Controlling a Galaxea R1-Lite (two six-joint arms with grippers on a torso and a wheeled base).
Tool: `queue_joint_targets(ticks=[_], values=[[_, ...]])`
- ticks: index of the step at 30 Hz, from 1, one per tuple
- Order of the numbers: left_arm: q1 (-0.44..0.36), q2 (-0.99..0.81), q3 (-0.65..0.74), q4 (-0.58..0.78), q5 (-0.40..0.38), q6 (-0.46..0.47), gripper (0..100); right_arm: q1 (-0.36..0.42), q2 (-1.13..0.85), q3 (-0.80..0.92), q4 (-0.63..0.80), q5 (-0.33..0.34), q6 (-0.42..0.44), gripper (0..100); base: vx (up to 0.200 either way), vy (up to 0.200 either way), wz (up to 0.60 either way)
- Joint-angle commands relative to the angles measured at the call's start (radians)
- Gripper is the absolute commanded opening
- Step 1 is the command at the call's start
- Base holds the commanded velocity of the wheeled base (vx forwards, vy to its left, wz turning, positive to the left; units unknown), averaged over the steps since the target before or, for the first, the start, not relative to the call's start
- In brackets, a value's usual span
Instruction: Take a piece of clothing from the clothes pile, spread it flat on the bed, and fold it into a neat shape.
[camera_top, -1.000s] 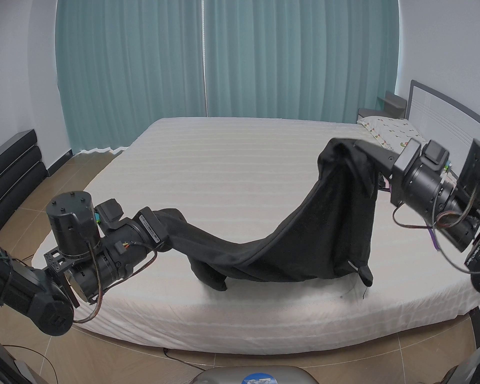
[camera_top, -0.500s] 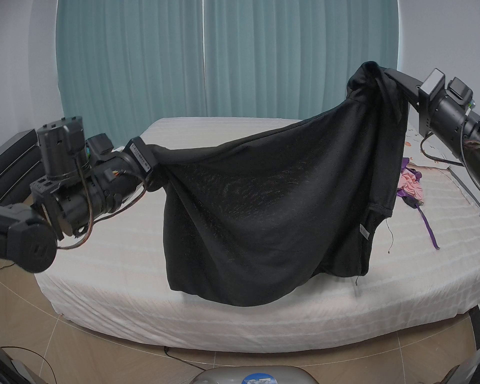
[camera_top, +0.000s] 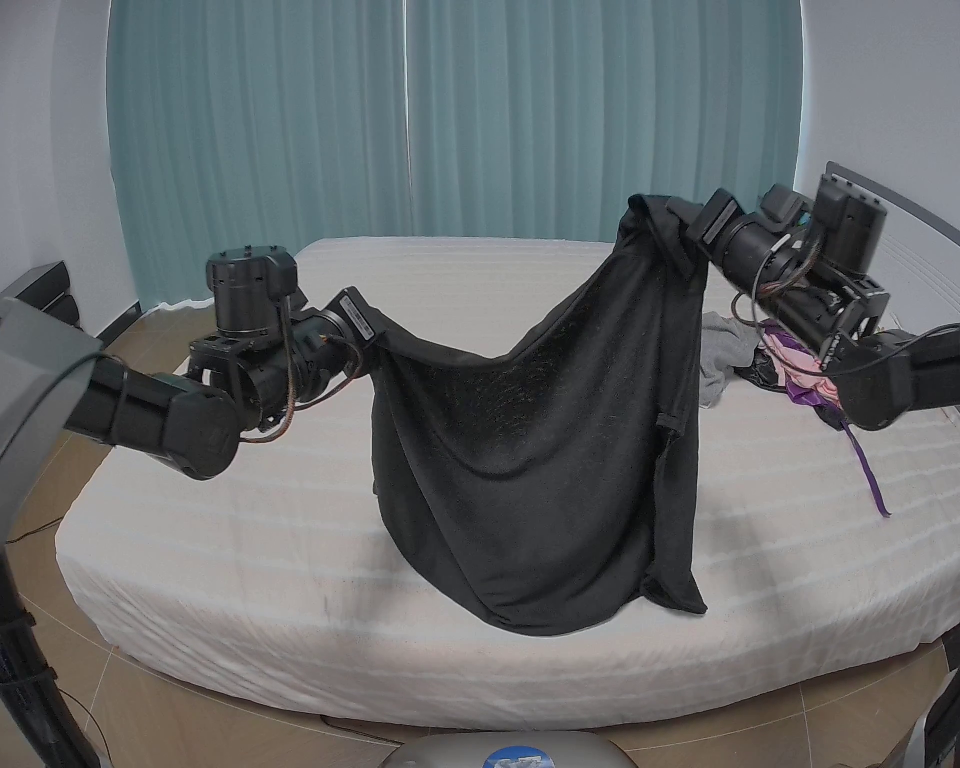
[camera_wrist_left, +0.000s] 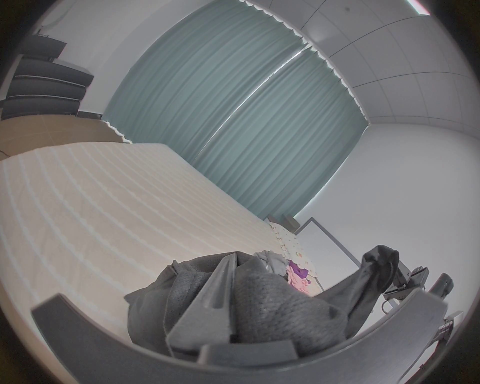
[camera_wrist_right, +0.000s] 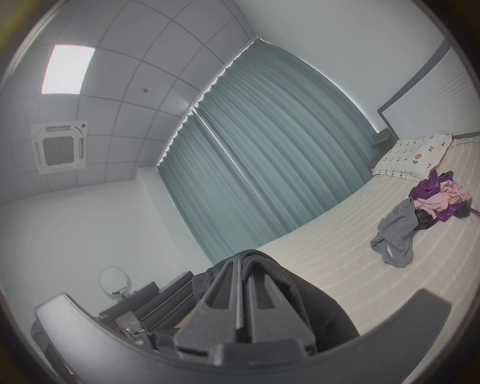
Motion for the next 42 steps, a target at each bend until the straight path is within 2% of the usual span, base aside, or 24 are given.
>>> queue_joint_targets(ticks=[1, 8, 14, 19, 20, 21, 22, 27, 30, 33, 35, 38, 42], values=[[0.004, 0.179, -0.091, 0.026, 0.001, -0.002, 0, -0.012, 0.221, -0.099, -0.01, -0.017, -0.022, 0, 0.2, 0.0, 0.0], [0.002, 0.301, -0.117, 0.039, 0.003, -0.003, 0, -0.025, 0.385, -0.158, -0.01, -0.056, -0.035, 0, 0.2, 0.0, 0.0], [0.002, 0.409, -0.124, 0.034, 0.003, -0.003, 0, -0.031, 0.514, -0.17, -0.01, -0.068, -0.035, 0, 0.0, 0.0, 0.0], [0.004, 0.461, -0.145, 0.039, 0.006, -0.025, 0, -0.039, 0.607, -0.216, 0.002, -0.103, -0.036, 0, 0.0, 0.0, 0.0], [0.005, 0.473, -0.153, 0.04, 0.006, -0.036, 0, -0.039, 0.629, -0.228, 0.005, -0.108, -0.036, 100, 0.0, 0.0, 0.0], [0.005, 0.484, -0.16, 0.04, 0.006, -0.048, 0, -0.039, 0.644, -0.236, 0.008, -0.109, -0.036, 100, 0.0, 0.0, 0.0], [0.005, 0.493, -0.17, 0.043, 0.007, -0.066, 100, -0.039, 0.66, -0.242, 0.016, -0.109, -0.038, 100, 0.0, 0.0, 0.0], [0.022, 0.512, -0.177, 0.069, 0.013, -0.099, 100, -0.054, 0.692, -0.241, 0.099, -0.111, -0.041, 100, 0.0, 0.0, 0.0], [0.053, 0.509, -0.174, 0.12, 0.013, -0.099, 100, -0.09, 0.681, -0.245, 0.179, -0.112, -0.039, 100, 0.0, 0.0, 0.0], [0.084, 0.502, -0.179, 0.181, 0.012, -0.106, 100, -0.125, 0.656, -0.245, 0.196, -0.109, -0.035, 100, 0.0, 0.0, 0.0], [0.116, 0.479, -0.176, 0.234, 0.007, -0.166, 100, -0.16, 0.618, -0.225, 0.202, -0.096, -0.013, 100, 0.0, 0.0, 0.0], [0.14, 0.433, -0.156, 0.296, -0.036, -0.207, 100, -0.171, 0.589, -0.168, 0.203, -0.076, -0.001, 100, 0.0, 0.0, 0.0], [0.173, 0.369, -0.15, 0.419, -0.163, -0.212, 100, -0.17, 0.526, -0.092, 0.205, -0.019, 0.008, 100, 0.0, 0.0, 0.0]])
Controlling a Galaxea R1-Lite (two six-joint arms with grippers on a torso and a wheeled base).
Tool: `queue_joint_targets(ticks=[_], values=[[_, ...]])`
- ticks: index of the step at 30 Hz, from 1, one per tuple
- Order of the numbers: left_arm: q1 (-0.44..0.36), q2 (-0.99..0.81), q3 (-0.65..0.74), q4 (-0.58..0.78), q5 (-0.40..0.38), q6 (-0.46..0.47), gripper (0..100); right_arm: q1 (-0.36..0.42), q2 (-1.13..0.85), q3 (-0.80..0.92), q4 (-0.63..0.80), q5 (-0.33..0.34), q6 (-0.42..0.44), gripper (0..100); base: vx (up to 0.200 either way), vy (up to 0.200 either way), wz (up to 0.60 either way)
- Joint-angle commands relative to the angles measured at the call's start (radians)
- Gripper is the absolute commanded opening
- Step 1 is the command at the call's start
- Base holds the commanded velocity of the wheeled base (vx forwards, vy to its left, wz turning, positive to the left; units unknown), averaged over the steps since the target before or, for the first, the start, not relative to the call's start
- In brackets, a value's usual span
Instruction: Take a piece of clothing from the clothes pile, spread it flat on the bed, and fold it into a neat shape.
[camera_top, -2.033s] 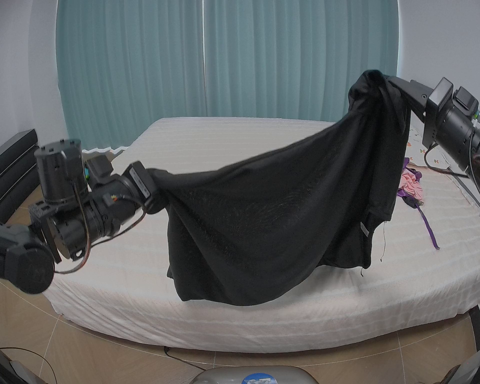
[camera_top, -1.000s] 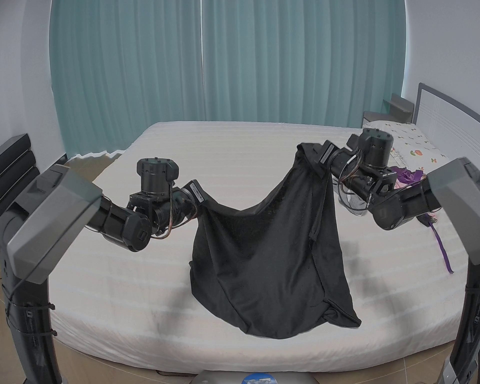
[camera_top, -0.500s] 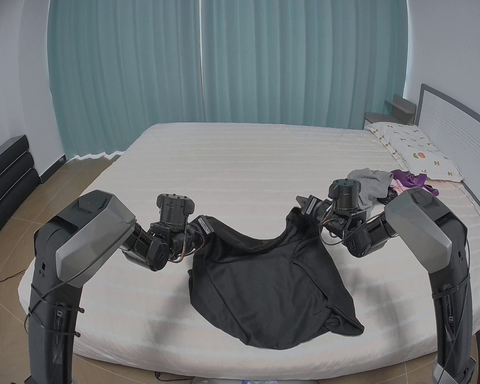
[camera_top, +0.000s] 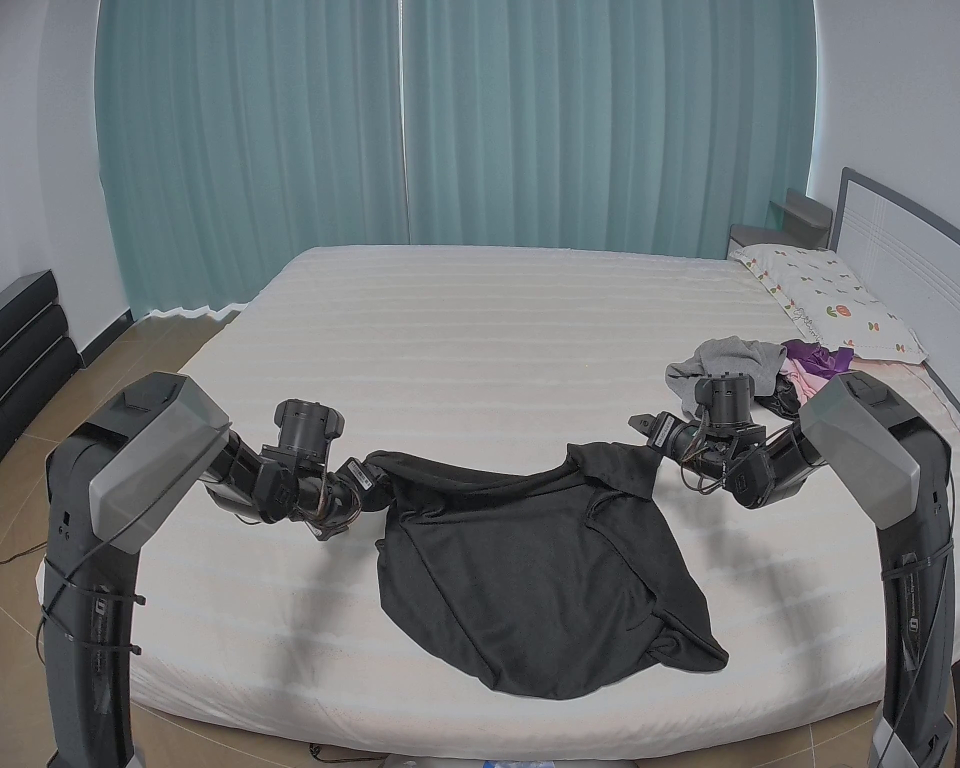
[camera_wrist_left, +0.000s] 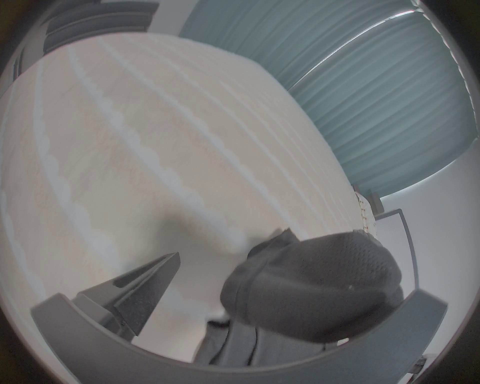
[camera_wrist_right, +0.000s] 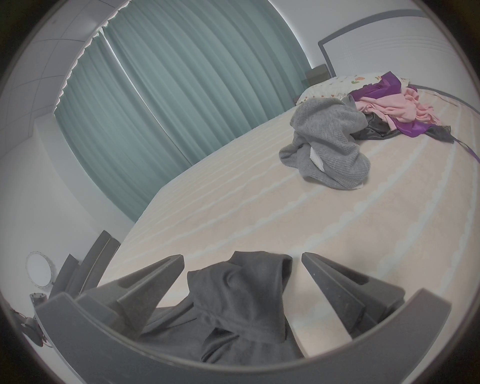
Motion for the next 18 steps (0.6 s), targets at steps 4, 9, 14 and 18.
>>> queue_joint_targets(ticks=[4, 9, 14, 18], values=[[0.053, -0.12, 0.012, 0.207, -0.172, 0.004, 100, 0.002, -0.118, 0.139, 0.001, 0.047, 0.011, 100, 0.0, 0.0, 0.0], [0.048, -0.158, 0.05, 0.431, -0.201, 0.194, 100, 0.045, -0.156, 0.245, 0.001, 0.042, 0.011, 100, 0.0, 0.0, 0.0], [0.04, -0.21, 0.098, 0.452, -0.202, 0.278, 100, 0.078, -0.185, 0.308, -0.006, 0.038, 0.011, 100, 0.0, 0.0, 0.0], [0.045, -0.275, 0.119, 0.443, -0.225, 0.199, 100, 0.097, -0.219, 0.37, -0.008, 0.036, 0.011, 100, 0.0, 0.0, 0.0]])
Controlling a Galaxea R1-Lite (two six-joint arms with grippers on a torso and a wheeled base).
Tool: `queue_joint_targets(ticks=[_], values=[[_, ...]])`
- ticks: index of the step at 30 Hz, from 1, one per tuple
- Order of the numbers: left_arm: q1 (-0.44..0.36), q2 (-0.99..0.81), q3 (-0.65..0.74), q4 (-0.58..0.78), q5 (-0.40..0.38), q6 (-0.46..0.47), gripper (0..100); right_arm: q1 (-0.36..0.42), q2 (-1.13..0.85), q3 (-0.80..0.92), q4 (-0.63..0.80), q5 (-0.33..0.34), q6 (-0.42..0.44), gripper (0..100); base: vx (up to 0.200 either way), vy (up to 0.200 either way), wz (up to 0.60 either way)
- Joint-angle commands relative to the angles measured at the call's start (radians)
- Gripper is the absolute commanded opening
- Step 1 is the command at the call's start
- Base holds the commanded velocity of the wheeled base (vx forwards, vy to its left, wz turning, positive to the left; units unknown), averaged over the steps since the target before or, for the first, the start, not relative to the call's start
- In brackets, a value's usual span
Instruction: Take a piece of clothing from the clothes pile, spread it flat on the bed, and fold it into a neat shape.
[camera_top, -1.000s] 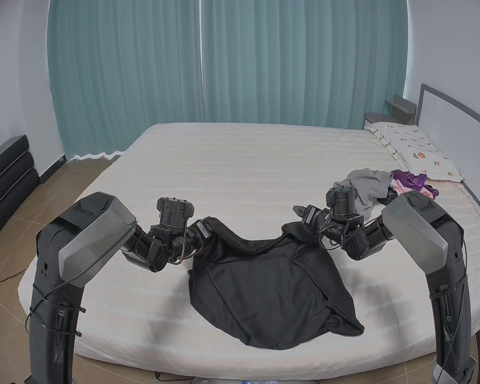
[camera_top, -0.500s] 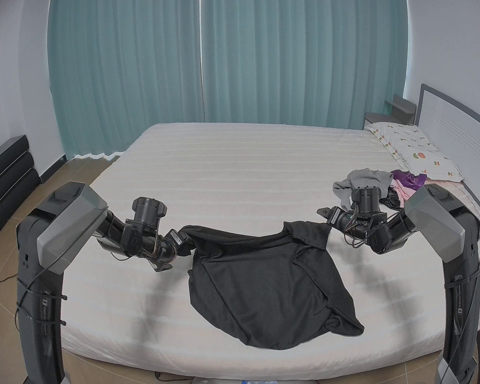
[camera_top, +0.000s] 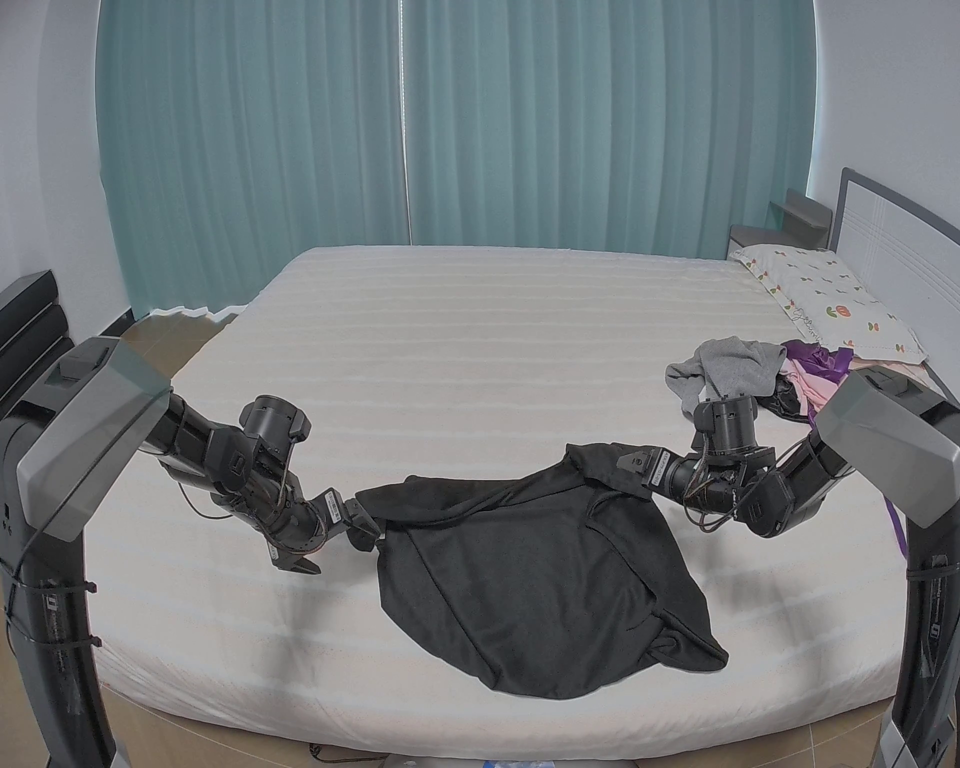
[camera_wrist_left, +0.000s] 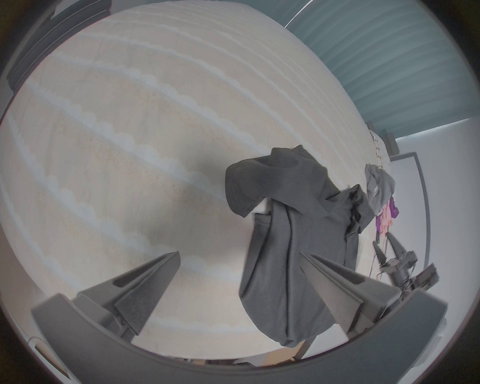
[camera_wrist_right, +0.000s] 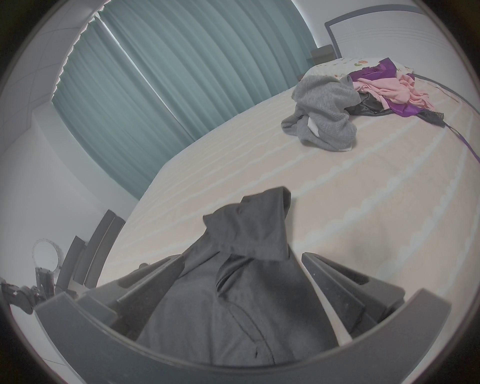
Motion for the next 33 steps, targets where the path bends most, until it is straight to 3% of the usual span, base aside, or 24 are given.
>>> queue_joint_targets(ticks=[1, 8, 11, 12, 13, 15, 16, 18, 22, 33], values=[[0.002, -0.114, 0.052, -0.015, -0.022, -0.093, 100, 0.035, -0.071, 0.089, -0.002, -0.004, -0.002, 100, 0.0, 0.0, 0.0], [0.007, -0.218, 0.35, -0.365, -0.024, -0.254, 100, 0.087, -0.099, 0.187, -0.003, -0.048, -0.003, 100, 0.0, 0.0, 0.0], [0.013, -0.238, 0.574, -0.687, -0.016, -0.345, 100, 0.113, -0.076, 0.179, -0.003, -0.085, -0.005, 100, 0.0, 0.0, 0.0], [0.016, -0.238, 0.589, -0.713, -0.016, -0.351, 100, 0.113, -0.074, 0.176, -0.003, -0.086, -0.005, 100, 0.0, 0.0, 0.0], [0.045, -0.232, 0.674, -0.873, -0.016, -0.397, 100, 0.116, -0.065, 0.168, -0.002, -0.092, -0.014, 100, 0.0, 0.0, 0.0], [0.056, -0.227, 0.707, -0.94, -0.018, -0.426, 100, 0.116, -0.064, 0.164, -0.002, -0.094, -0.019, 100, 0.0, 0.0, 0.0], [0.067, -0.22, 0.764, -1.072, -0.016, -0.481, 100, 0.116, -0.062, 0.139, 0.009, -0.092, -0.04, 100, 0.0, 0.0, 0.0], [0.074, -0.227, 0.842, -1.157, -0.016, -0.53, 100, 0.116, -0.059, 0.119, 0.011, -0.092, -0.056, 100, 0.0, 0.0, 0.0], [0.134, -0.23, 0.91, -1.238, -0.047, -0.543, 100, 0.117, -0.03, 0.095, 0.011, -0.094, -0.057, 100, 0.0, 0.0, 0.0], [0.134, -0.21, 0.895, -1.247, -0.041, -0.546, 100, 0.114, 0.09, -0.009, 0.061, -0.123, -0.075, 100, 0.0, 0.0, 0.0]])
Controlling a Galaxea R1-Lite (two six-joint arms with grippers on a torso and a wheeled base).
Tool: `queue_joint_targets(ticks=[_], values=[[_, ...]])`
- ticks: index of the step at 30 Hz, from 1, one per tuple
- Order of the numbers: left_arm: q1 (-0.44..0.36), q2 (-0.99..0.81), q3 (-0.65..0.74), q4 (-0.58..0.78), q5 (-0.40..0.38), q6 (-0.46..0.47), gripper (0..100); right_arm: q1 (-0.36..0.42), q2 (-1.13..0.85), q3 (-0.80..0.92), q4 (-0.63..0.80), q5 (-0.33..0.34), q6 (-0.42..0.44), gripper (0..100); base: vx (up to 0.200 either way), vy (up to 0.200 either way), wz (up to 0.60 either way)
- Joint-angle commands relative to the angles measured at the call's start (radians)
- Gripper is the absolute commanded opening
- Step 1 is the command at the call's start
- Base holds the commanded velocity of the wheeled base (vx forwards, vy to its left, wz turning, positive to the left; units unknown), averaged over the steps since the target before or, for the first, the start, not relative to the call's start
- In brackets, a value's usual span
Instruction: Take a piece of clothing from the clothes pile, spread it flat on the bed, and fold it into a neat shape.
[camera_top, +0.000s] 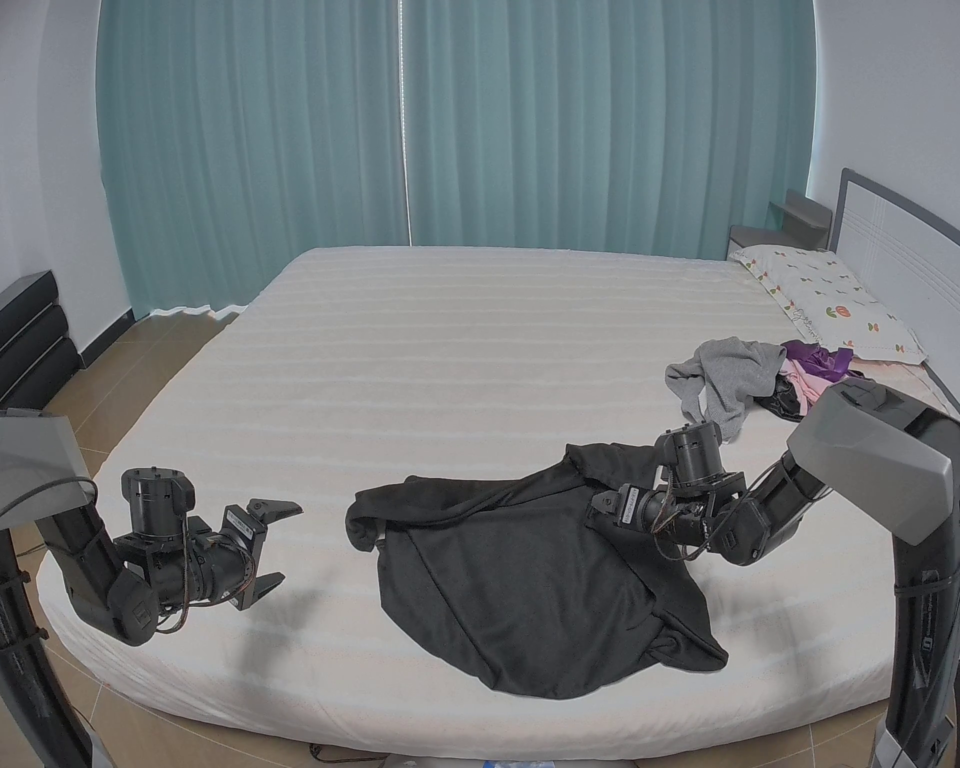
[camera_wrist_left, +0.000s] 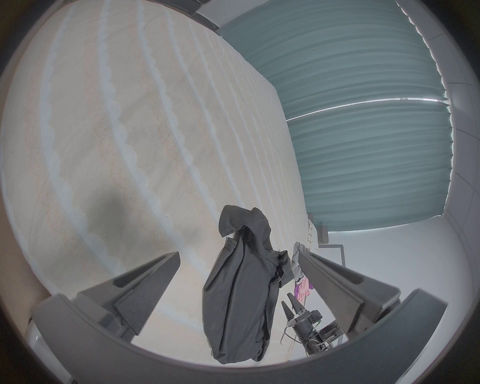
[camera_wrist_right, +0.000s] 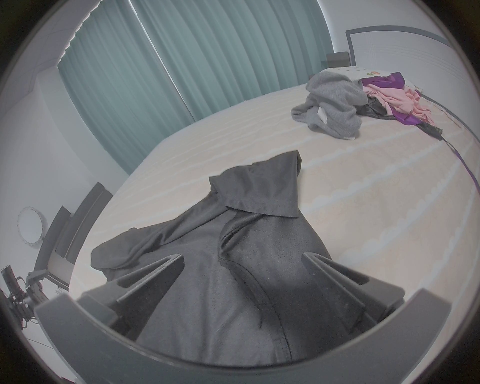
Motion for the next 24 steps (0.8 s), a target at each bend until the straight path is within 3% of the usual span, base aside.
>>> queue_joint_targets(ticks=[1, 13, 24], values=[[0.004, 0.009, -0.009, -0.001, 0.004, -0.002, 100, -0.002, 0.092, -0.079, 0.039, -0.003, -0.01, 100, 0.0, 0.0, 0.0], [0.006, 0.023, -0.03, -0.001, 0.004, -0.007, 100, 0.009, 0.189, -0.438, 0.333, -0.046, -0.023, 100, 0.0, 0.0, 0.0], [0.003, 0.043, -0.057, -0.001, 0.006, -0.004, 100, 0.021, 0.227, -0.554, 0.437, -0.081, -0.028, 100, 0.0, 0.0, 0.0]])
